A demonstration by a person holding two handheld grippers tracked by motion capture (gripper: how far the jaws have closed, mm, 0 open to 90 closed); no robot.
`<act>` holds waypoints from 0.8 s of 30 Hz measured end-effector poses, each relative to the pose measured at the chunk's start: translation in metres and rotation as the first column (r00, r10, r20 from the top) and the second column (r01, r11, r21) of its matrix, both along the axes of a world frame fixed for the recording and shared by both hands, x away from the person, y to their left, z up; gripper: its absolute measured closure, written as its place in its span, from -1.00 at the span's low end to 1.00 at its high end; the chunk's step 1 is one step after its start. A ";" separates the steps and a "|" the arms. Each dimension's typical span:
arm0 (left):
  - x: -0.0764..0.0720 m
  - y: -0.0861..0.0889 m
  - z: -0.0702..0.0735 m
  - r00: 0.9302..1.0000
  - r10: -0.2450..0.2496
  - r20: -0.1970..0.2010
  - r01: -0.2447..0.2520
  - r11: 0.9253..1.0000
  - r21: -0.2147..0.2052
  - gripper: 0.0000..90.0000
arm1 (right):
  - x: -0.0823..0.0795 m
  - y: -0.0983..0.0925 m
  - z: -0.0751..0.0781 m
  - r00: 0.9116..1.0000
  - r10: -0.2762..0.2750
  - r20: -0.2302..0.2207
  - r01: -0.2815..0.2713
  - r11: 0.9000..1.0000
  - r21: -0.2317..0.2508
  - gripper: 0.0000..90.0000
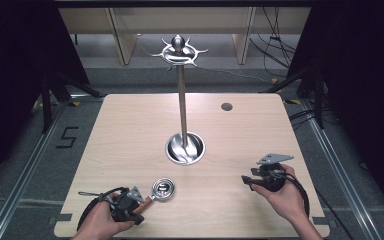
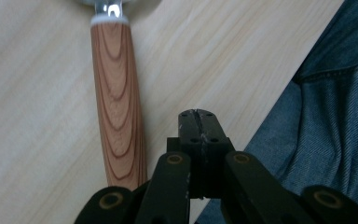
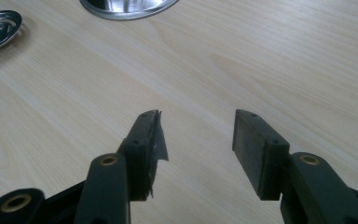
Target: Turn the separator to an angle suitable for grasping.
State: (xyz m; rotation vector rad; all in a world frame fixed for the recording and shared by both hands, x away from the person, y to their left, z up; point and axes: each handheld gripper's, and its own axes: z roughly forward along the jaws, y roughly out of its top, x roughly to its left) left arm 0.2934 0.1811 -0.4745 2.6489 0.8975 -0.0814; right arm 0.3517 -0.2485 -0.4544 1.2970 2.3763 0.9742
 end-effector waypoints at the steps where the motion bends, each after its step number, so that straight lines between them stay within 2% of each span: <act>1: 0.000 0.001 0.000 1.000 0.015 0.002 -0.015 1.000 0.013 0.98 | 0.000 0.000 0.001 1.000 -0.006 -0.018 0.007 1.000 0.004 0.15; 2: 0.002 0.002 0.000 1.000 0.017 -0.004 -0.017 1.000 0.015 0.98 | 0.000 0.000 0.002 1.000 0.003 -0.030 -0.003 1.000 -0.001 0.15; 3: 0.002 0.002 -0.001 0.999 0.041 -0.007 -0.041 0.999 0.007 0.98 | 0.002 -0.001 0.001 1.000 0.017 -0.009 -0.017 1.000 -0.016 0.15; 4: 0.003 0.002 -0.001 0.999 0.042 -0.014 -0.042 0.999 0.020 0.98 | 0.002 0.000 -0.001 1.000 0.012 0.007 -0.012 1.000 -0.005 0.15; 5: 0.004 0.002 -0.002 0.999 0.045 -0.018 -0.045 0.999 0.030 0.98 | 0.001 0.001 0.000 1.000 0.004 -0.012 -0.004 1.000 -0.002 0.15; 6: 0.006 0.003 -0.002 0.999 0.043 -0.024 -0.042 0.998 0.048 0.98 | 0.002 0.002 -0.002 1.000 0.006 0.016 -0.006 1.000 0.014 0.14; 7: 0.008 0.004 -0.004 0.998 0.051 -0.023 -0.050 0.997 0.059 0.98 | 0.001 0.002 -0.003 1.000 0.001 0.012 -0.001 1.000 0.005 0.14; 8: 0.009 0.006 -0.004 0.998 0.062 -0.023 -0.061 0.996 0.071 0.98 | 0.000 0.002 0.000 1.000 0.009 -0.026 -0.009 1.000 -0.006 0.14; 9: 0.011 0.007 -0.004 0.997 0.069 -0.017 -0.067 0.995 0.080 0.98 | -0.001 0.003 0.000 1.000 -0.003 -0.027 0.003 1.000 0.009 0.14; 10: 0.014 0.009 -0.004 0.998 0.069 -0.016 -0.067 0.994 0.083 0.98 | 0.000 0.002 -0.001 1.000 0.016 -0.003 -0.017 1.000 -0.007 0.13; 11: 0.015 0.010 -0.004 0.997 0.080 -0.021 -0.078 0.993 0.085 0.98 | -0.001 0.003 -0.001 1.000 0.003 -0.019 -0.003 1.000 0.002 0.13; 14: 0.022 0.012 -0.005 0.994 0.106 -0.021 -0.104 0.989 0.101 0.98 | 0.001 0.003 -0.002 1.000 0.008 -0.013 -0.009 1.000 -0.005 0.13; 16: 0.029 0.013 -0.005 0.993 0.114 -0.015 -0.112 0.986 0.121 0.98 | 0.001 0.002 -0.001 0.999 0.010 -0.031 -0.011 1.000 -0.009 0.12; 18: 0.037 0.013 -0.006 0.989 0.148 0.004 -0.148 0.981 0.123 0.98 | 0.001 0.004 -0.003 1.000 0.005 -0.007 -0.005 1.000 0.009 0.12; 19: 0.043 0.014 -0.006 0.989 0.146 0.009 -0.146 0.979 0.141 0.98 | 0.001 0.004 -0.001 1.000 0.005 -0.029 -0.005 1.000 0.008 0.11; 20: 0.050 0.015 -0.007 0.989 0.146 0.017 -0.147 0.978 0.149 0.98 | 0.002 0.003 -0.003 1.000 0.024 -0.008 -0.024 1.000 -0.004 0.11; 21: 0.059 0.014 -0.006 0.988 0.151 0.020 -0.152 0.976 0.155 0.98 | 0.001 0.004 -0.002 0.999 0.015 -0.029 -0.014 1.000 0.002 0.11; 22: 0.062 0.014 -0.006 0.985 0.170 0.017 -0.171 0.973 0.155 0.98 | 0.000 0.006 -0.003 0.999 -0.003 -0.035 0.004 1.000 0.026 0.10; 23: 0.069 0.013 -0.006 0.985 0.170 0.036 -0.174 0.972 0.156 0.99 | 0.000 0.004 -0.002 0.999 0.016 -0.035 -0.016 1.000 0.003 0.10; 24: 0.073 0.012 -0.007 0.982 0.186 0.046 -0.191 0.969 0.157 0.99 | 0.000 0.004 -0.001 1.000 0.018 -0.026 -0.018 1.000 0.008 0.10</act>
